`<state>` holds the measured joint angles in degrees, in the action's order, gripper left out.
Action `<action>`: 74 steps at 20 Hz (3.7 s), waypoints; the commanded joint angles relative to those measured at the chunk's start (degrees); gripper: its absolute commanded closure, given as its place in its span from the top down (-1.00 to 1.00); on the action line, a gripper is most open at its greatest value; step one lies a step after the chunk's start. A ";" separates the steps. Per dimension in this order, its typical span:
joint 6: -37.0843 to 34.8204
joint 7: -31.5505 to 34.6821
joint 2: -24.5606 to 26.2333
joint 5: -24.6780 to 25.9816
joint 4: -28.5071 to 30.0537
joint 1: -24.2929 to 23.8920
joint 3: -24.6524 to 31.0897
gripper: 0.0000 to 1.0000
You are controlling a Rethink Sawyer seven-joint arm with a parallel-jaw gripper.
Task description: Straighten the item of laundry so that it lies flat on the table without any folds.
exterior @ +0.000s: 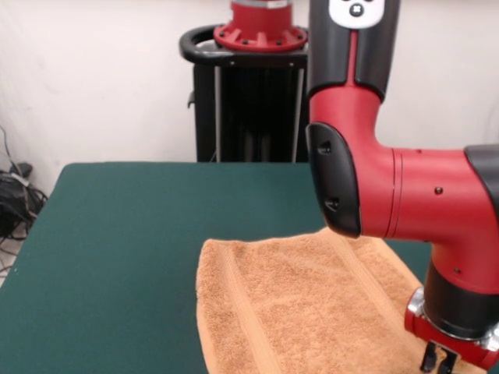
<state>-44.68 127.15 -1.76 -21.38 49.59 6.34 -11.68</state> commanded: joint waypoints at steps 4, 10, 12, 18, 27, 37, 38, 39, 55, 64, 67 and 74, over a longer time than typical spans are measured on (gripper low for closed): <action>9.87 13.74 3.54 -1.42 4.32 -1.46 3.01 -1.00; 9.73 14.37 4.03 -0.81 3.42 -0.61 1.52 -1.00; 9.76 15.35 3.87 -1.12 3.90 -0.52 1.29 -1.00; 9.21 17.53 3.61 -1.46 3.68 -0.04 -0.07 -1.00; 10.48 13.90 1.76 -0.12 6.68 -1.57 0.75 -1.00; 16.70 1.61 -7.99 10.33 22.78 -6.00 -1.19 -1.00; 17.90 1.51 -8.26 11.45 23.51 -6.22 -1.22 -1.00; 18.78 1.50 -8.43 12.47 23.95 -6.29 -1.31 -1.00; 11.67 -8.51 -17.61 22.16 30.60 -18.53 7.15 -1.00; 13.95 -3.66 -16.20 24.57 29.47 -17.78 8.16 -1.00; 14.13 -3.09 -16.07 25.01 29.14 -17.64 8.22 -1.00; 15.57 -3.11 -15.62 24.86 29.48 -18.96 10.75 -1.00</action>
<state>-29.67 127.15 -18.73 1.28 73.21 -11.90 -10.14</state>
